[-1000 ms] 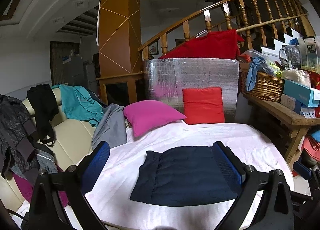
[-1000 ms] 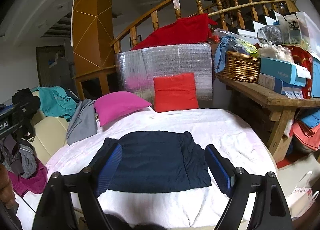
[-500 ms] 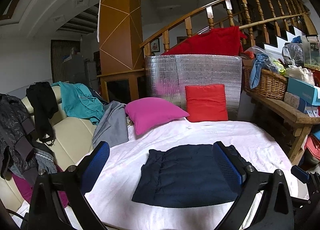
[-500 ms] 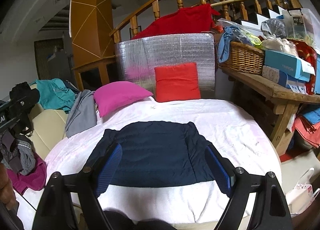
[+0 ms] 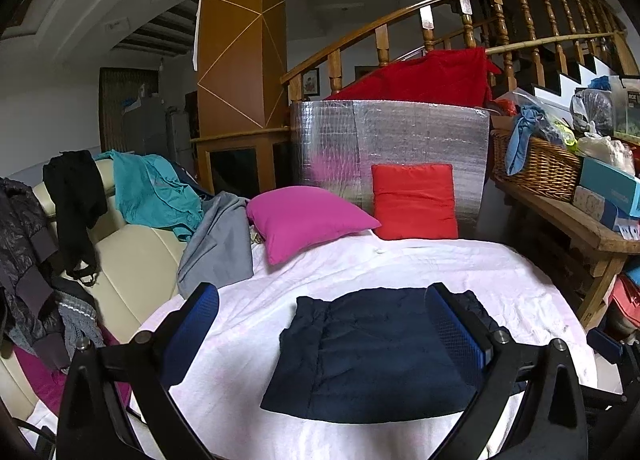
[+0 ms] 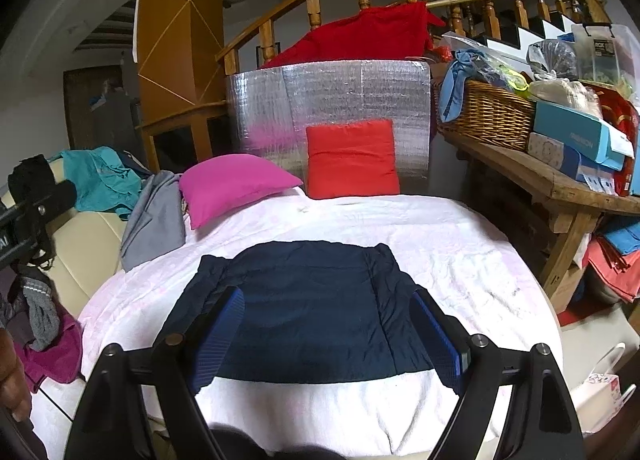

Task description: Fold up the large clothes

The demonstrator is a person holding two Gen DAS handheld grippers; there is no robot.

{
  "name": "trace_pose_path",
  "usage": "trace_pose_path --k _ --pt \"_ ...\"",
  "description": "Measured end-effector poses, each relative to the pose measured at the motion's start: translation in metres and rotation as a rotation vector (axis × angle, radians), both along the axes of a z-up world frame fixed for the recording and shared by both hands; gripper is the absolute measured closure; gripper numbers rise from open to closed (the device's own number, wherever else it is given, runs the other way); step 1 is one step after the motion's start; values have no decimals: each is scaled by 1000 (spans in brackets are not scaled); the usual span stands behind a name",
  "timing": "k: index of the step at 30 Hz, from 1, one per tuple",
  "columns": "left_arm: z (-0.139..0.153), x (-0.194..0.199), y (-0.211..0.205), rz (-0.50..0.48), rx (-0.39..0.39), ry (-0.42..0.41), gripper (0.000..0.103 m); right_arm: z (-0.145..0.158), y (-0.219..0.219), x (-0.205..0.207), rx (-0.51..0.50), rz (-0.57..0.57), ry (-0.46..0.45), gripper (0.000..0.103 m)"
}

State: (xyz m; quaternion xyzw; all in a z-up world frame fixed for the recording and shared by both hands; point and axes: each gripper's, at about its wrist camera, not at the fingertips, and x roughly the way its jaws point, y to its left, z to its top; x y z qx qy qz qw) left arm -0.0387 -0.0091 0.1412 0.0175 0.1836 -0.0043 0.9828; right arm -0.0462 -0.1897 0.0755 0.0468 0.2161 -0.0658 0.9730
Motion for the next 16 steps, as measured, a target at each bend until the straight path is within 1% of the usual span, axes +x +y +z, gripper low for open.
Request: trace_pose_path --k 7,11,12,14,16 --pt "-1 -6 3 -23 -23 4 1 2 3 -6 -14 -8 1 16" --pt "-1 -9 6 -47 -39 -20 1 4 5 -8 -18 -11 -2 16" --pt "-2 -8 9 -65 -55 -33 1 4 5 -6 -18 -10 0 16" --pt "-5 1 15 -59 -69 -37 1 5 1 0 -10 -5 5 16" --pt "-12 20 25 -37 -76 -7 1 6 -8 10 0 -11 11 16"
